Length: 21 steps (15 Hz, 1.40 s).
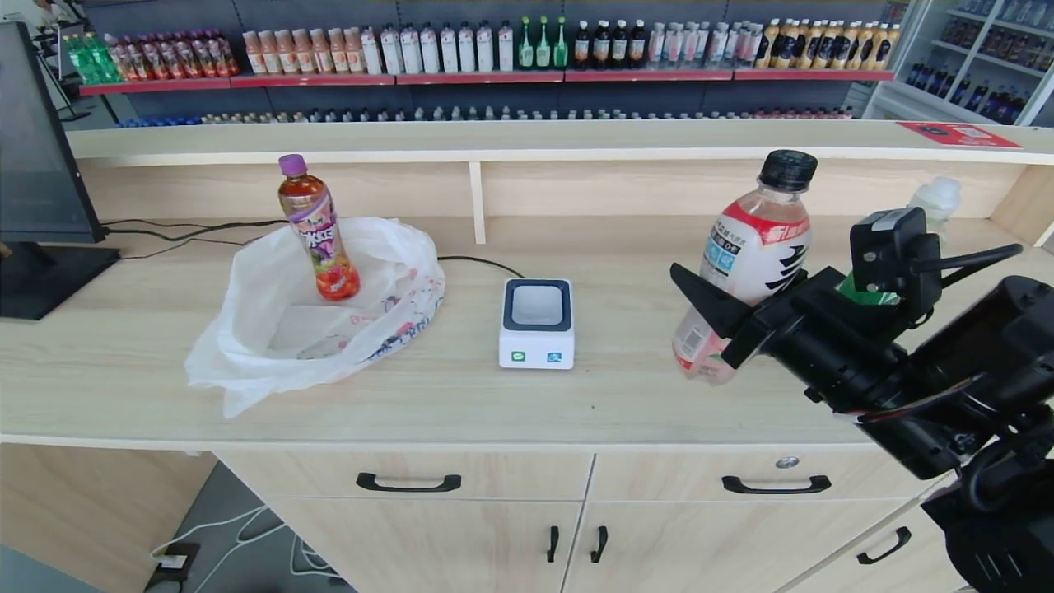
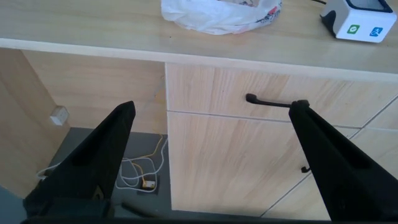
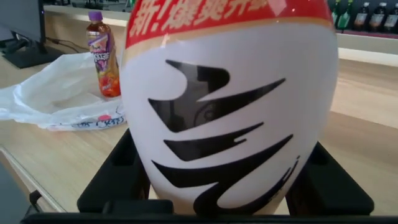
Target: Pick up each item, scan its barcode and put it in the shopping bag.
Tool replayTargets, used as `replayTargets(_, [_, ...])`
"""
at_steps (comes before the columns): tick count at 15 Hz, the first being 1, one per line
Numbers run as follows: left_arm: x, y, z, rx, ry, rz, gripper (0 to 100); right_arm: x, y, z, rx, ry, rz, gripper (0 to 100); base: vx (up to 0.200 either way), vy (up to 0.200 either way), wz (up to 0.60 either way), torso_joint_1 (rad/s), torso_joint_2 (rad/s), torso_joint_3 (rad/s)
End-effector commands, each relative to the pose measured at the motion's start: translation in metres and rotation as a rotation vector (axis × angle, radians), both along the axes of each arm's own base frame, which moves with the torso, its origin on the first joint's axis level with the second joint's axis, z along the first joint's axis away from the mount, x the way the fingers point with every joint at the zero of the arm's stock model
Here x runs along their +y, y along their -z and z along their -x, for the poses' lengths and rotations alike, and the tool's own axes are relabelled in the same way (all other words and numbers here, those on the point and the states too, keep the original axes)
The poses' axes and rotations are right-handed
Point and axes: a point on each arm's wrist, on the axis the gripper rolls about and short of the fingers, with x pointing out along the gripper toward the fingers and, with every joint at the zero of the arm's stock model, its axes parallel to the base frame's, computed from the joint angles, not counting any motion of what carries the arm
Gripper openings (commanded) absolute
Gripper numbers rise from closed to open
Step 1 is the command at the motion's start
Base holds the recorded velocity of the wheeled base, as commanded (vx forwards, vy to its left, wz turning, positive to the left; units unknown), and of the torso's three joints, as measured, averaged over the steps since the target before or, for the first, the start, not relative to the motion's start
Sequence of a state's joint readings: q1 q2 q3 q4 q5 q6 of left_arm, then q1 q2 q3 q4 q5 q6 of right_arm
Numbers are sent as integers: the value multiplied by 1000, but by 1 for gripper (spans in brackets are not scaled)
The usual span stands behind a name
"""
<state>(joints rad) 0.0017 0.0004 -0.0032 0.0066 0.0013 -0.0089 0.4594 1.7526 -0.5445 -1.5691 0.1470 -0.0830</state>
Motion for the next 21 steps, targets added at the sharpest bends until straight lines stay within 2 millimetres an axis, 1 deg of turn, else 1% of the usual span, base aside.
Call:
replayTargets(1, [0, 0, 0, 1, 0, 0, 100, 2, 3, -5, 16, -4, -11, 0, 0, 200, 0, -12, -2, 2])
replayTargets(7, [0, 0, 0, 2, 1, -4, 100, 0, 2, -3, 19, -2, -22, 0, 0, 200, 0, 2, 4, 1])
replayTargets(11, [0, 0, 0, 2, 3, -7, 100, 1, 2, -1, 20, -9, -18, 0, 0, 0, 0, 0, 0, 0])
replayTargets(13, [0, 0, 0, 1, 1, -6, 100, 1, 4, -3, 15, 0, 0, 0, 200, 0, 0, 2, 0, -2])
replayTargets(14, [0, 0, 0, 1, 3, -6, 100, 2, 3, -7, -9, 13, 22, 0, 200, 0, 0, -12, -2, 2])
replayTargets(17, [0, 0, 0, 2, 3, -6, 100, 15, -1, -29, -102, 42, 84, 0, 200, 0, 0, 1, -6, 9])
replayTargets(19, [0, 0, 0, 1, 3, -6, 100, 20, 0, -39, -137, 60, 113, 0, 0, 0, 0, 0, 0, 0])
replayTargets(21, [0, 0, 0, 1, 3, -6, 100, 24, -7, -50, -230, 106, 175, 0, 0, 0, 0, 0, 0, 0])
